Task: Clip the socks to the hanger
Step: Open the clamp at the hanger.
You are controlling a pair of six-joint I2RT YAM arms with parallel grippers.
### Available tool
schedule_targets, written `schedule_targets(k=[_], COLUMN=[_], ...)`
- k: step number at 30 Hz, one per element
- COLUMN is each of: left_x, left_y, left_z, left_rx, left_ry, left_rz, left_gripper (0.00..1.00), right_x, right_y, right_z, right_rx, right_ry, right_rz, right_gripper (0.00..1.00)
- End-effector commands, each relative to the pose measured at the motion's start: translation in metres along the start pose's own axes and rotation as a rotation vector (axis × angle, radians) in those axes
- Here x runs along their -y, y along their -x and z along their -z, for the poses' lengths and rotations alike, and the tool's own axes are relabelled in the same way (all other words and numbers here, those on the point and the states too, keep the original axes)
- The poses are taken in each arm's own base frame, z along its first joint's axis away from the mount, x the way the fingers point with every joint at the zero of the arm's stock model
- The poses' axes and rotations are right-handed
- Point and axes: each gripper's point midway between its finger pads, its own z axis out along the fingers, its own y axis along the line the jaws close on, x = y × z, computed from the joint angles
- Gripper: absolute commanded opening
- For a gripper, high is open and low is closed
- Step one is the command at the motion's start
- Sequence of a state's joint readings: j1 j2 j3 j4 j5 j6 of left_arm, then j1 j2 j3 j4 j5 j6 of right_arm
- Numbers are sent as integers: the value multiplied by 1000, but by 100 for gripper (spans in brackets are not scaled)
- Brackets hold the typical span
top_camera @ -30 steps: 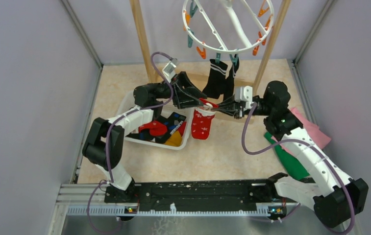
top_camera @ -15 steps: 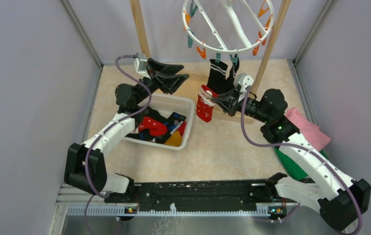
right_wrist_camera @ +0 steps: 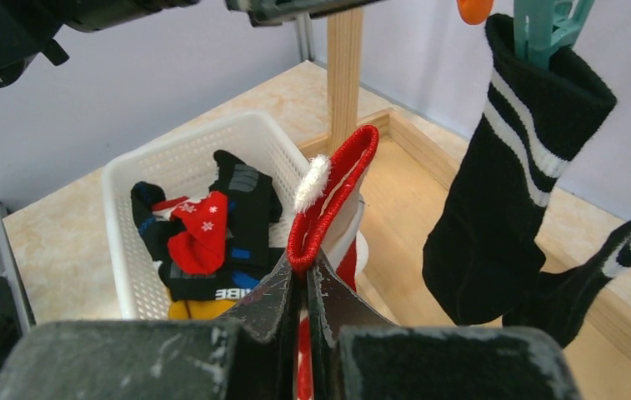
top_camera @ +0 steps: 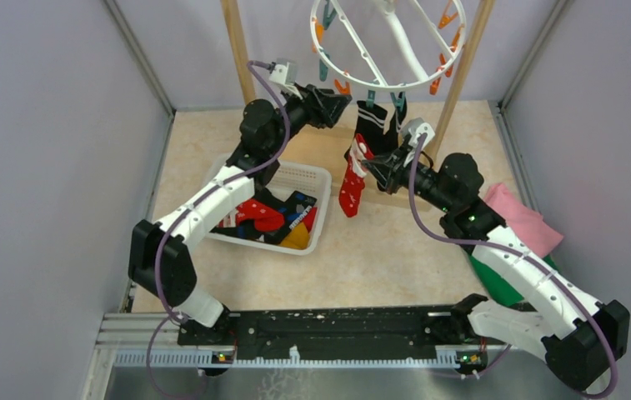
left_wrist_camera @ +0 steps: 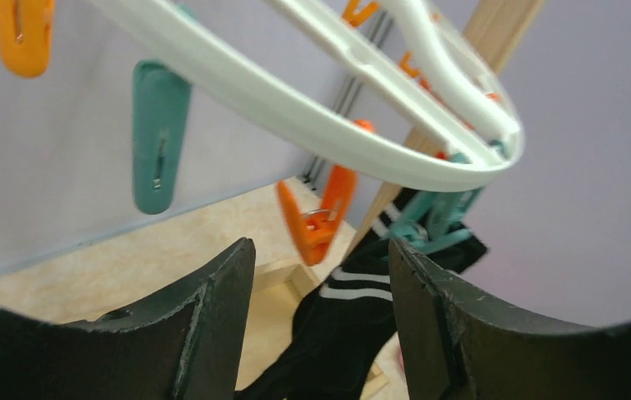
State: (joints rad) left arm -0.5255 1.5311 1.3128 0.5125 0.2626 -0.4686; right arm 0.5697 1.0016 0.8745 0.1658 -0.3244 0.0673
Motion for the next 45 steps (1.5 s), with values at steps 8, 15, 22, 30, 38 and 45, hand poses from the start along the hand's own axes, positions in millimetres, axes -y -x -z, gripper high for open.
schedule_targets(k=[8, 15, 22, 30, 38, 45], left_x=[-23, -8, -2, 3, 10, 16], left_y=[1, 5, 15, 19, 25, 29], left_z=[-25, -32, -34, -36, -37, -38], left_rx=[5, 36, 69, 88, 102, 113], left_ry=[114, 52, 32, 4, -15, -23], left_rz=[-51, -31, -15, 12, 31, 41], left_gripper=[65, 64, 64, 61, 60, 61], right_x=[1, 2, 2, 3, 3, 4], right_y=[13, 13, 12, 11, 10, 11], right_z=[-1, 0, -1, -1, -2, -1], right_rx=[56, 57, 55, 53, 52, 56], right_ry=[-26, -31, -30, -31, -32, -36], right_rz=[-18, -13, -13, -11, -10, -10], right_gripper=[0, 0, 0, 0, 0, 0])
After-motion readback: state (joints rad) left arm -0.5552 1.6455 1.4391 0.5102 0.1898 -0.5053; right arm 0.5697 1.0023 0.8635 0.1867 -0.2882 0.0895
